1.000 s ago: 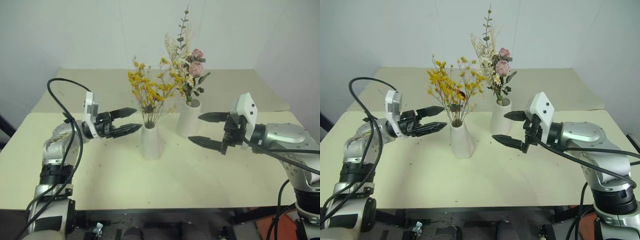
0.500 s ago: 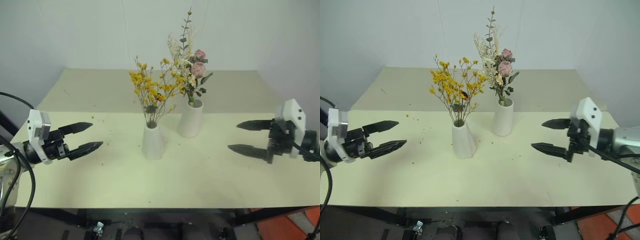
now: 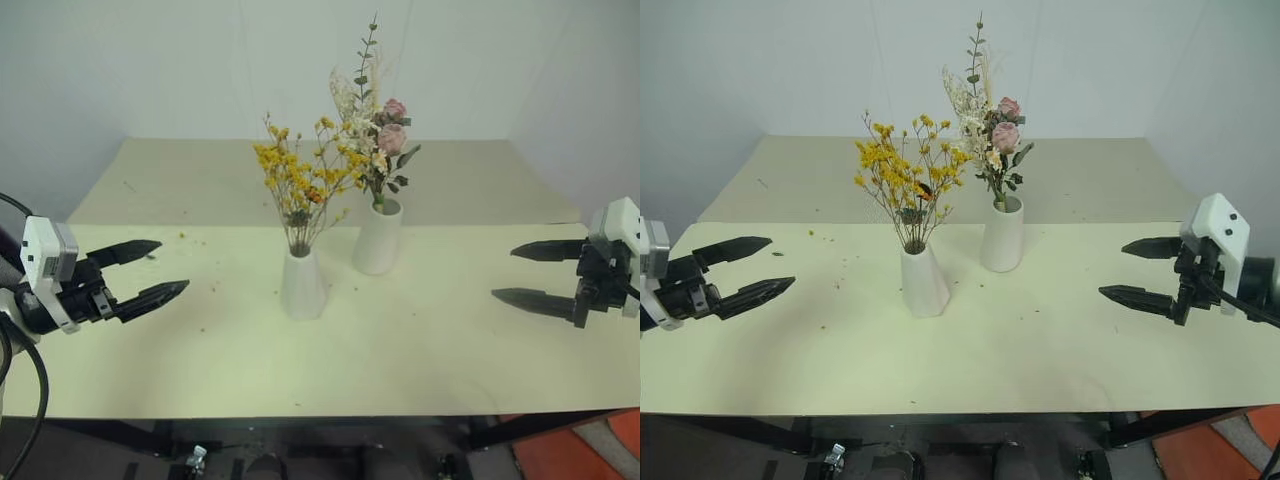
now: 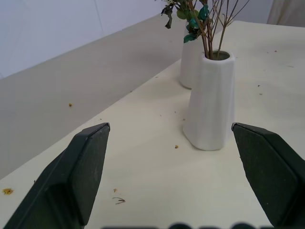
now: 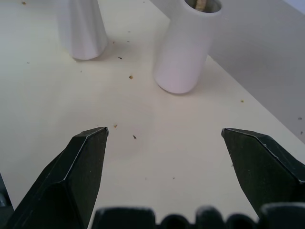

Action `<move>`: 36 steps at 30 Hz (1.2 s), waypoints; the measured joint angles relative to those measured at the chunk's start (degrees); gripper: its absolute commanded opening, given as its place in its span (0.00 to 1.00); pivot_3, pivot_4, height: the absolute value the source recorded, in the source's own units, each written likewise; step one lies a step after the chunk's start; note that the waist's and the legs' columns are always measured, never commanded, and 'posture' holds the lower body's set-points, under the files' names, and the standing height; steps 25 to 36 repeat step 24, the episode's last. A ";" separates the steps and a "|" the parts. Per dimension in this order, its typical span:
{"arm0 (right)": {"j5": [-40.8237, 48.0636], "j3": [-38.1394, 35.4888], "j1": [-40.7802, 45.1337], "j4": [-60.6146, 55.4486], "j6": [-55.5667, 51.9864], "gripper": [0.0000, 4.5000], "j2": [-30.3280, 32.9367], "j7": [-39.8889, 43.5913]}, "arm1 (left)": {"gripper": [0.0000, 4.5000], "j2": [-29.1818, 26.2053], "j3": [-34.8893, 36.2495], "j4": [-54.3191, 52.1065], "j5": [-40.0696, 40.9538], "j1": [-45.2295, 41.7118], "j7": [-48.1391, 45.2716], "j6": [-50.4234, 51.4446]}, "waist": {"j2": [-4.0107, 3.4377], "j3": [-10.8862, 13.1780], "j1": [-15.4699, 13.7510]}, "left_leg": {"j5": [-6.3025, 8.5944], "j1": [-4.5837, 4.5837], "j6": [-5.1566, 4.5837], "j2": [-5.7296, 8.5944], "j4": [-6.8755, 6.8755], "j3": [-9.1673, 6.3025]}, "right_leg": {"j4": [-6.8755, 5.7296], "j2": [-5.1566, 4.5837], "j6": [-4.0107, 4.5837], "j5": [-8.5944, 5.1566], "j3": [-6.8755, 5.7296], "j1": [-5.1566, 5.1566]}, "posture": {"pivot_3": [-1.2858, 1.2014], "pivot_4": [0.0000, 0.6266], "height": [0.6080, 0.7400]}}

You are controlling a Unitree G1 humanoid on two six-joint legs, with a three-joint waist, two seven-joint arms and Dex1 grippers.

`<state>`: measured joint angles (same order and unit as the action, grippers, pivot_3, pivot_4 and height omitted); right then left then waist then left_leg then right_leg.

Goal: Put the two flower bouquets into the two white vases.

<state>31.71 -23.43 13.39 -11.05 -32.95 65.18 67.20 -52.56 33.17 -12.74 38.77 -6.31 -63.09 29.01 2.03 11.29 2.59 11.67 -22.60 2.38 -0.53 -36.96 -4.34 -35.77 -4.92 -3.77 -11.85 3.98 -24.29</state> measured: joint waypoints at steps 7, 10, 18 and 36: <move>-0.10 -0.15 -1.97 -1.25 -0.14 1.00 0.10 0.02 | 0.99 -1.17 -0.33 0.13 0.00 -0.12 -0.18 0.00 | 0.00 0.00 -0.06 | 0.00 -0.01 0.00 -0.01 0.00 0.01 | 0.00 0.01 0.00 0.00 0.00 0.00 | 0.52 0.24 1.00; 0.13 -1.13 -2.62 -2.13 -1.05 1.00 0.45 -0.02 | 0.99 -1.17 -0.36 0.13 1.11 -0.12 -0.60 0.00 | 0.00 0.00 -0.05 | 0.00 0.00 0.00 -0.01 0.00 0.00 | 0.00 0.01 0.00 0.00 0.00 0.00 | 0.52 0.24 1.00; 0.15 -2.31 -3.30 -3.65 -1.70 1.00 0.52 -0.24 | 0.99 -1.21 -1.76 1.10 1.37 -0.95 -1.16 -0.10 | 0.00 0.00 -0.02 | 0.00 0.00 0.00 -0.01 0.01 0.01 | 0.00 0.02 0.00 0.00 0.00 0.00 | 0.52 0.24 1.00; 0.53 -2.42 -4.27 -4.06 0.22 1.00 0.19 1.15 | 0.99 -2.31 -0.49 1.03 1.75 0.42 -1.39 -0.01 | 0.00 0.00 -0.01 | 0.00 0.02 0.00 -0.03 0.01 0.02 | 0.00 0.02 0.00 -0.01 0.01 0.01 | 0.52 0.24 1.00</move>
